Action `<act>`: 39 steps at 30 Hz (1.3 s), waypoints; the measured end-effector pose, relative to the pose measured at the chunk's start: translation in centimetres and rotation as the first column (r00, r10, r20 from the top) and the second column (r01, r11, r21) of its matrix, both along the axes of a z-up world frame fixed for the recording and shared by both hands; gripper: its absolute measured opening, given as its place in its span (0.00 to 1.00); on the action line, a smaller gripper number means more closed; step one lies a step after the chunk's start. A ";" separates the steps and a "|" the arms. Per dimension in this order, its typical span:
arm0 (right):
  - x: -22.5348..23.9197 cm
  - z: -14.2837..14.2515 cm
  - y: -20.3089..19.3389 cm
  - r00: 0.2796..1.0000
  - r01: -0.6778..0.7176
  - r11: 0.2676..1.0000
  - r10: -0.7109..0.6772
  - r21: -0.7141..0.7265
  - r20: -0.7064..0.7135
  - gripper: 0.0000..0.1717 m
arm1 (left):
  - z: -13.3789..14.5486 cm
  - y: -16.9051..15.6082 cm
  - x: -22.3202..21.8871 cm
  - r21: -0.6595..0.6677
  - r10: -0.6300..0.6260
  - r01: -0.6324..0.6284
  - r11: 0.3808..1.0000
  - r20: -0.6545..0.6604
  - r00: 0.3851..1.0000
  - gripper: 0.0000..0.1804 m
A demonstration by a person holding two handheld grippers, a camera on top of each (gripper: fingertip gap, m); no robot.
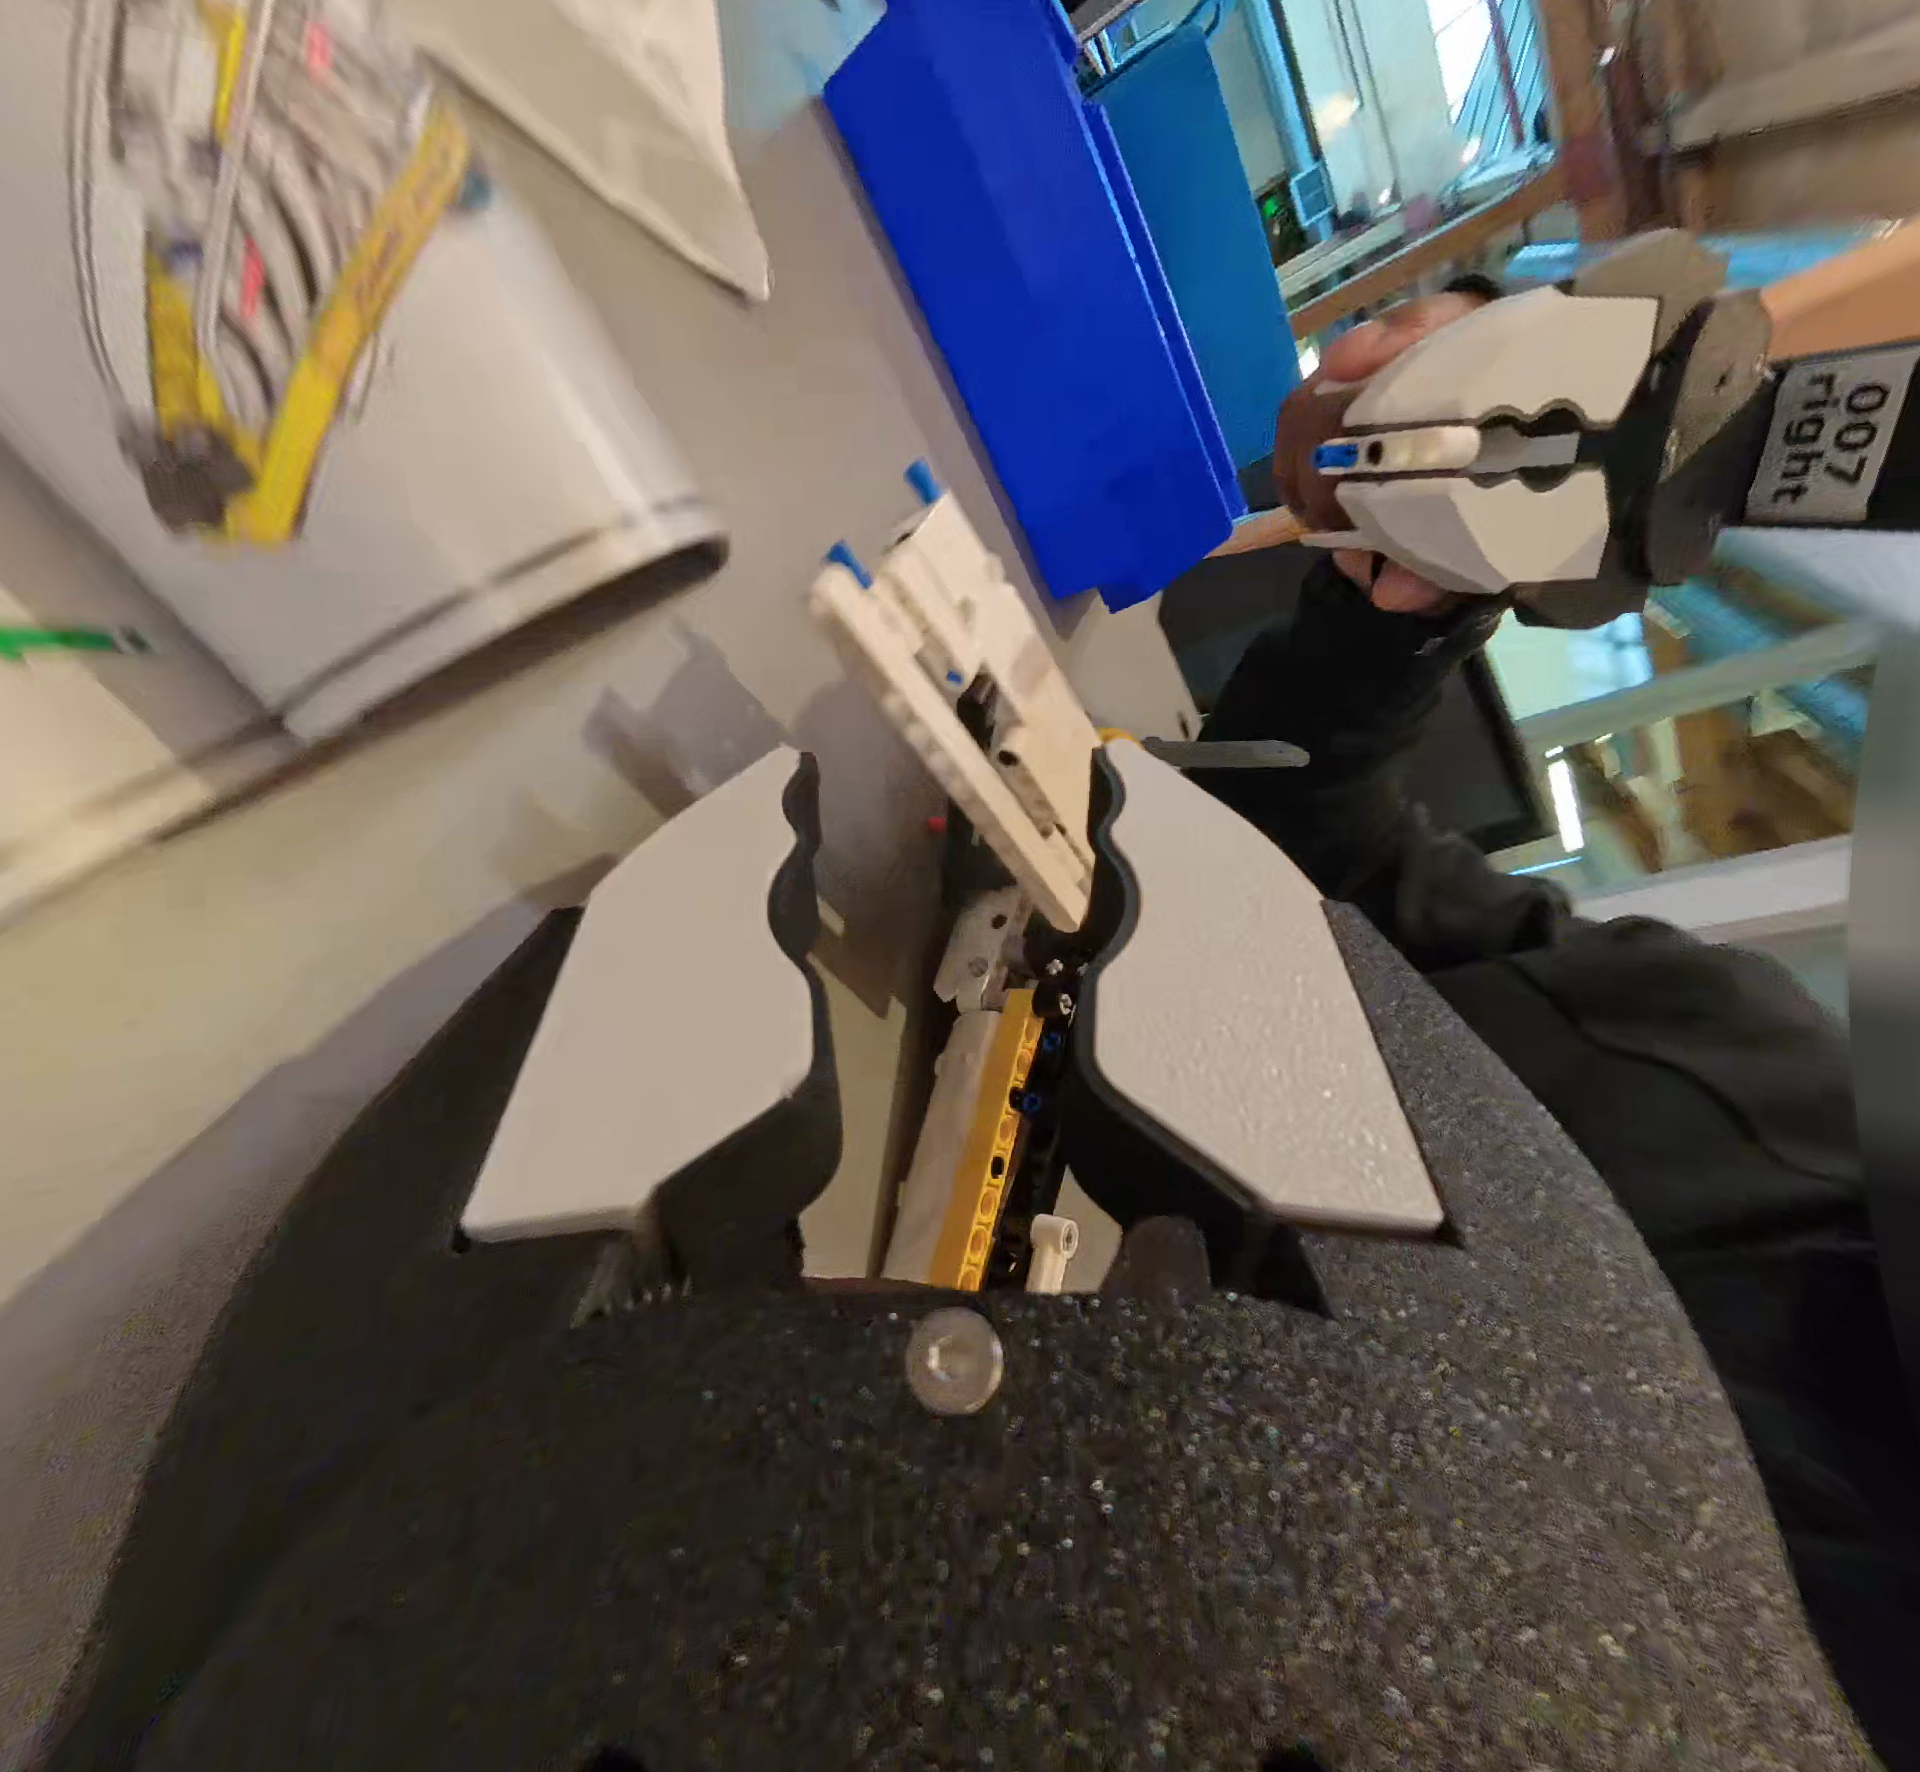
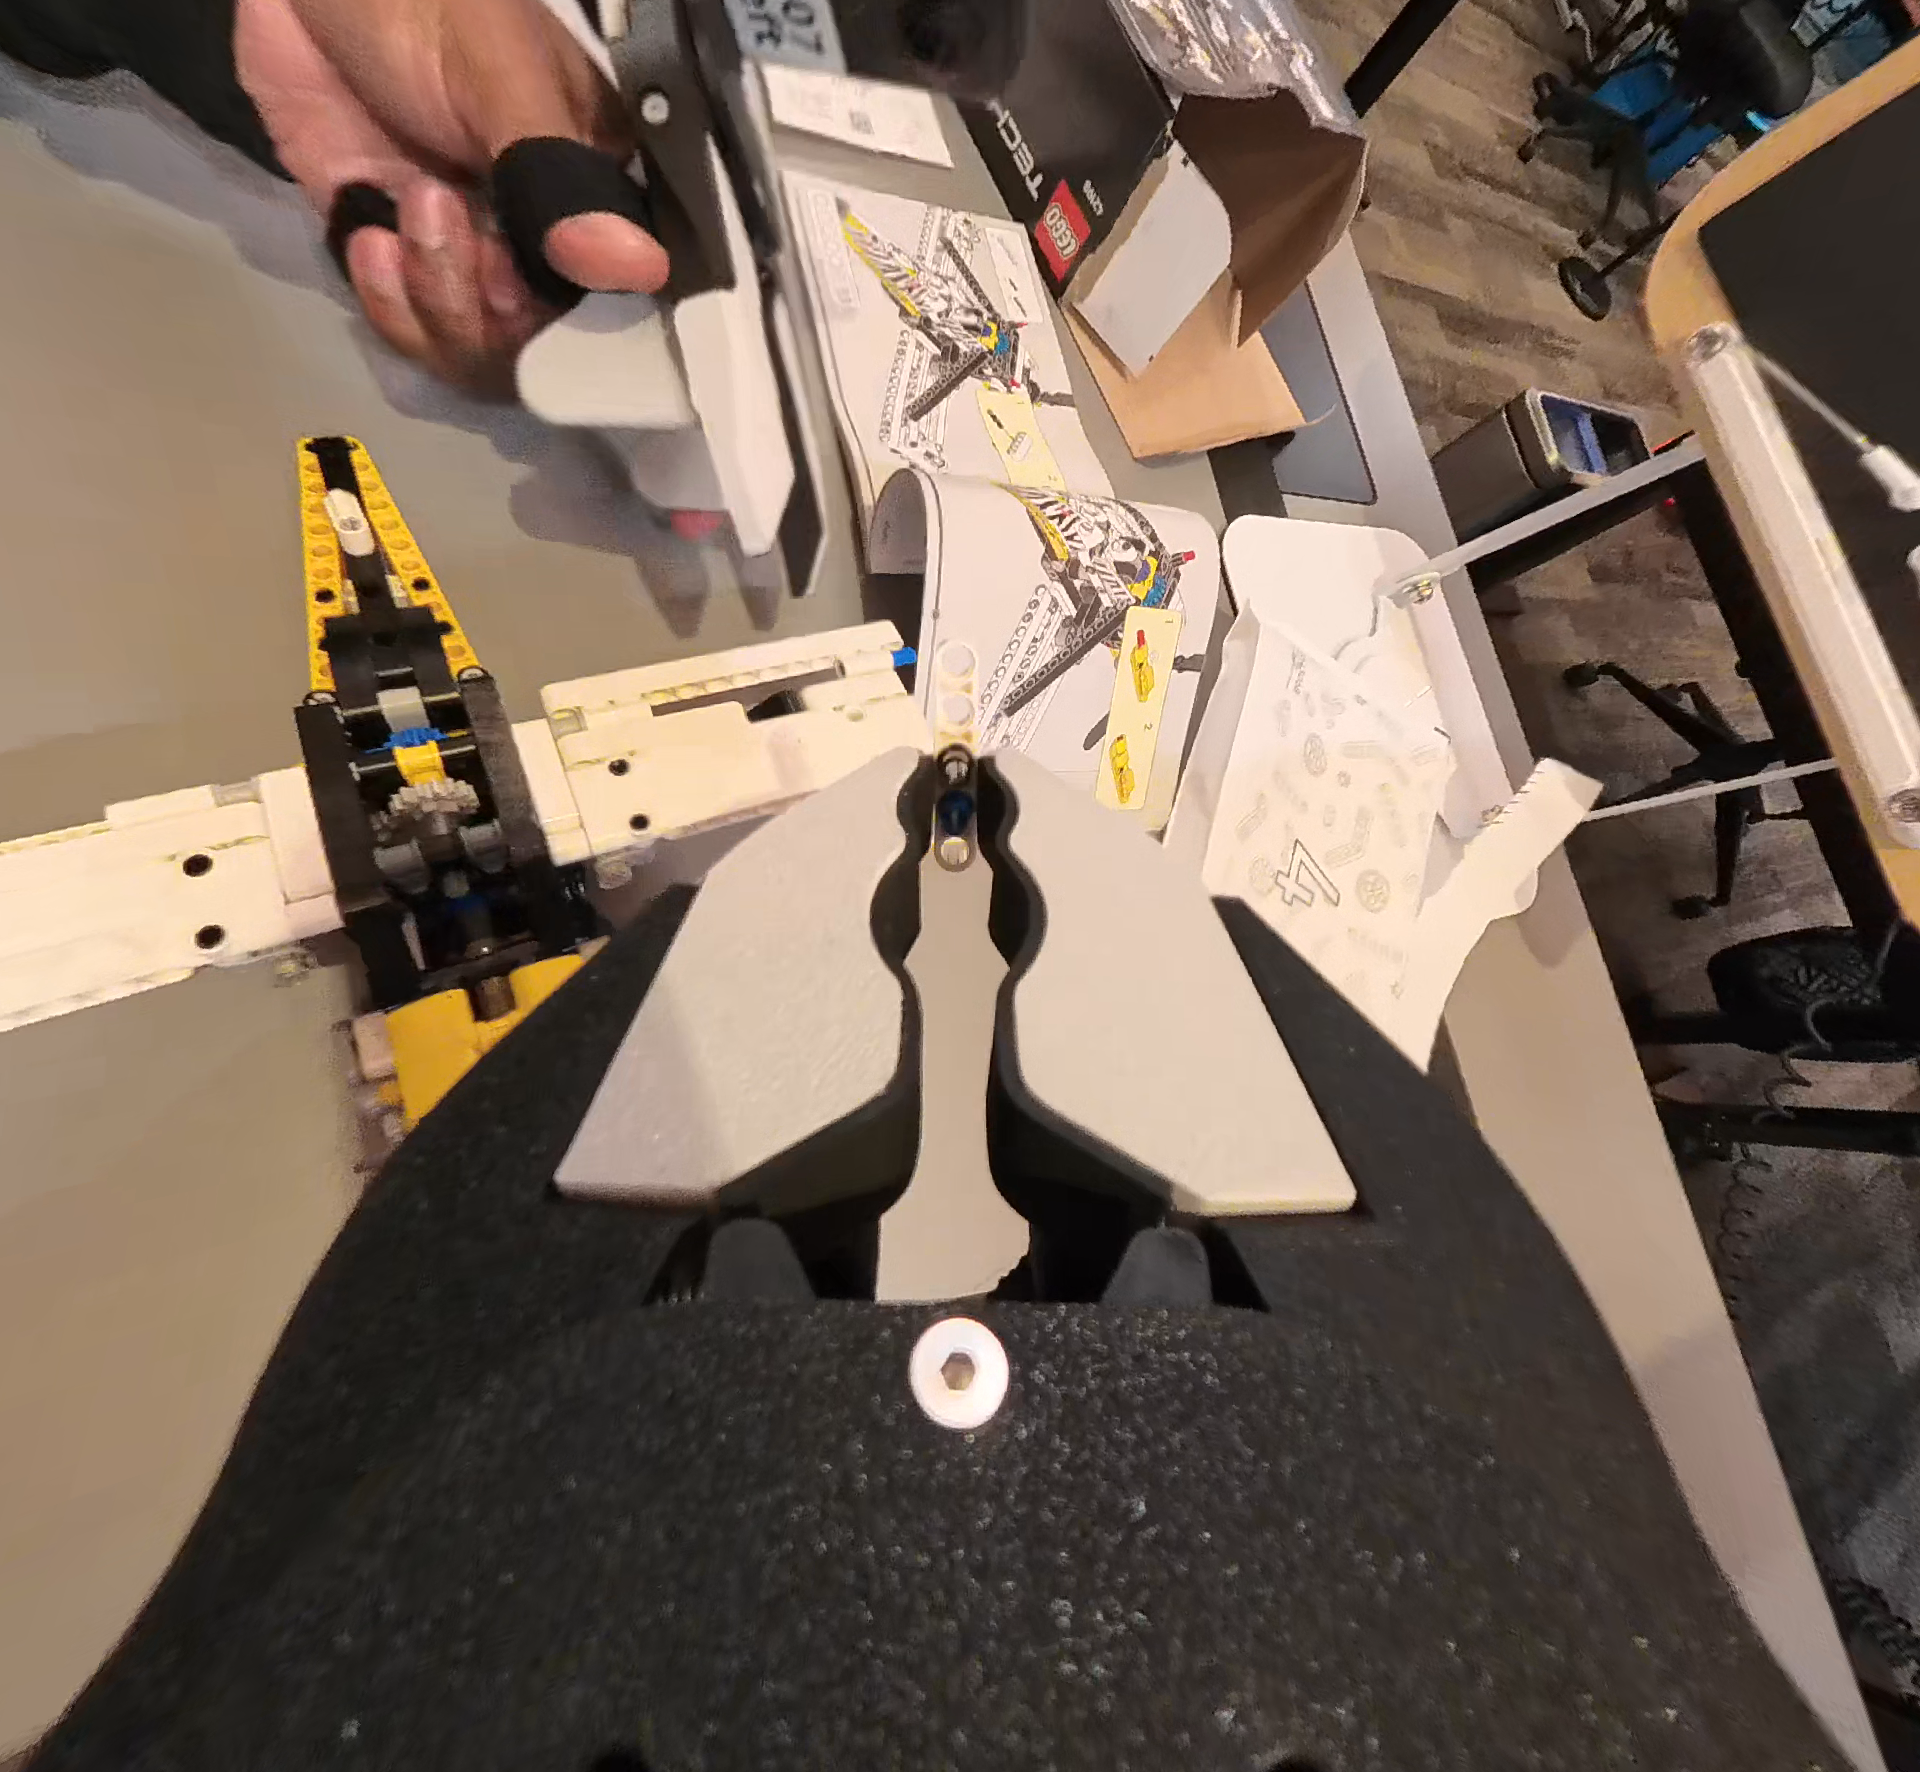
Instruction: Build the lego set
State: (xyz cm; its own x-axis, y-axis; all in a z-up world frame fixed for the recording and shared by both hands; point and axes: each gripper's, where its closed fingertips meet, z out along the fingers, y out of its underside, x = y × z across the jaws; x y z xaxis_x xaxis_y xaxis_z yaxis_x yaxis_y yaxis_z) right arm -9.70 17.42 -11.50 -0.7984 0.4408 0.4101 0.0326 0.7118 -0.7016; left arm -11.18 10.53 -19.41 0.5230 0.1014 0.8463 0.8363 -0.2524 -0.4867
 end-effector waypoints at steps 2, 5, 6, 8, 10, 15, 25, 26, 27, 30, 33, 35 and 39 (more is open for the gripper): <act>-0.2 -0.7 0.1 1.000 0.001 1.000 -0.001 0.008 0.012 0.04 | -0.7 0.6 0.5 0.039 0.002 -0.006 0.999 0.090 0.996 0.27; -0.4 -1.4 0.2 1.000 0.002 1.000 -0.003 0.013 0.027 0.04 | -0.2 1.6 0.2 0.132 0.007 -0.033 0.991 0.191 0.982 0.25; -0.4 -1.6 0.2 1.000 0.004 1.000 -0.005 0.016 0.028 0.04 | 0.2 1.9 0.1 0.157 0.005 -0.038 0.987 0.205 0.979 0.22; -0.4 -1.8 0.2 1.000 0.005 1.000 -0.006 0.021 0.029 0.04 | -0.3 2.4 0.0 0.126 0.006 -0.031 0.992 0.192 0.981 0.22; -0.4 -1.8 0.2 1.000 0.002 1.000 -0.003 0.024 0.027 0.04 | -0.3 2.9 0.0 0.131 -0.002 -0.026 0.991 0.211 0.977 0.19; -0.4 -2.0 -0.1 1.000 -0.004 1.000 0.003 0.023 0.028 0.04 | -0.3 3.7 -0.4 0.128 0.012 -0.040 0.991 0.215 0.977 0.15; -0.3 -3.0 -0.3 0.999 -0.014 0.999 0.012 0.032 0.051 0.04 | -0.6 5.0 0.2 0.111 -0.023 -0.004 0.994 0.234 0.972 0.14; -0.3 -3.0 -0.3 0.999 -0.015 0.999 0.013 0.031 0.050 0.04 | -0.6 5.1 0.2 0.112 -0.025 -0.001 0.994 0.233 0.972 0.14; -0.2 -2.9 -0.3 0.999 -0.016 0.999 0.014 0.030 0.050 0.04 | -0.6 5.2 0.3 0.113 -0.030 0.003 0.994 0.233 0.972 0.13; -0.2 -2.7 -0.3 0.999 -0.015 1.000 0.014 0.027 0.046 0.04 | -0.5 5.5 0.5 0.120 -0.038 0.011 0.993 0.226 0.974 0.10; -0.2 -2.5 -0.1 0.999 -0.016 1.000 0.015 0.021 0.047 0.04 | 0.4 5.6 1.0 0.172 -0.066 0.031 0.985 0.200 0.978 0.07; -0.1 -2.2 0.0 0.999 -0.016 1.000 0.015 0.008 0.050 0.04 | 1.5 5.6 1.6 0.216 -0.097 0.060 0.975 0.163 0.982 0.06; 0.4 -0.3 0.4 0.998 -0.022 0.999 0.024 -0.036 0.050 0.04 | 4.9 5.7 2.8 0.257 -0.107 0.115 0.960 -0.044 0.993 0.05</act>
